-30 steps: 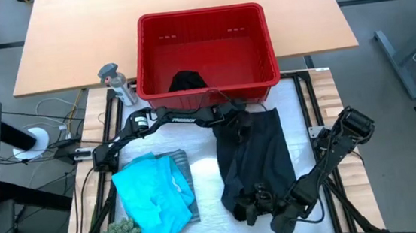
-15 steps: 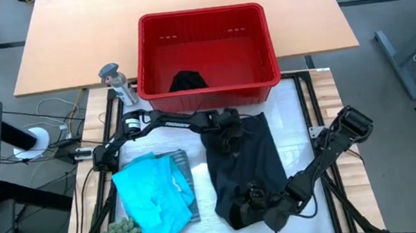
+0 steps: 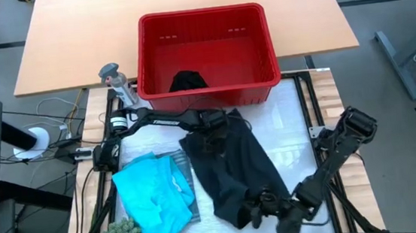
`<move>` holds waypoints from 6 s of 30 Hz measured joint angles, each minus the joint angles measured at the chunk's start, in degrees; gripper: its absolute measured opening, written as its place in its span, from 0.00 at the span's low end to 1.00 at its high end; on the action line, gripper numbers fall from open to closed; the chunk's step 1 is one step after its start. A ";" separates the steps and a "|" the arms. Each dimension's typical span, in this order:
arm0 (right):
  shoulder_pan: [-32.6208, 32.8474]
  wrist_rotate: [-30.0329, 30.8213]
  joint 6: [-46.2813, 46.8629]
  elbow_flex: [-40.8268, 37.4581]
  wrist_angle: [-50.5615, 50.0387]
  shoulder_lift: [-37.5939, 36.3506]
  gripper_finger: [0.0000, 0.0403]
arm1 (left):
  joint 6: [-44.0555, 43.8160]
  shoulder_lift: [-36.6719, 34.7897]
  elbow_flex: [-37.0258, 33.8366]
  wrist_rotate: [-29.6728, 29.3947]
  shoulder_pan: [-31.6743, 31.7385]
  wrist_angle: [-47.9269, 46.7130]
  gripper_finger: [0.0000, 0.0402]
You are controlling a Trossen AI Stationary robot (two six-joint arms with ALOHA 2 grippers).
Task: Fold Laundry from Bin
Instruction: Fold the black shorts from the red organizer bin
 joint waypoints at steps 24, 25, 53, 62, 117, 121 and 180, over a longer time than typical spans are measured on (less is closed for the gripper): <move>1.85 2.85 35.89 2.02 -28.88 -2.08 0.08 | -6.66 -32.61 -16.16 -7.77 -0.40 1.67 0.00; 1.85 2.59 38.64 2.95 -31.97 -2.08 0.08 | -5.49 -33.14 -16.12 -8.54 -0.29 2.81 0.00; -1.62 -25.77 45.12 11.59 -72.54 1.37 0.08 | 3.66 -23.55 -15.64 -10.75 5.94 28.90 0.00; -2.52 -27.60 44.38 10.56 -70.92 1.35 0.20 | 5.77 -23.37 -15.86 -11.32 5.52 30.48 0.02; -1.50 -9.27 21.37 10.67 -51.76 1.35 0.34 | -14.89 -28.70 -14.51 19.03 -3.78 16.54 0.42; -5.16 -12.45 13.48 10.63 -50.51 1.35 0.28 | -15.11 -24.28 -16.26 18.33 -6.12 16.30 0.42; 13.85 -46.86 21.67 -1.57 -43.29 1.33 0.04 | -31.22 -15.07 -12.21 7.68 -13.75 24.03 0.42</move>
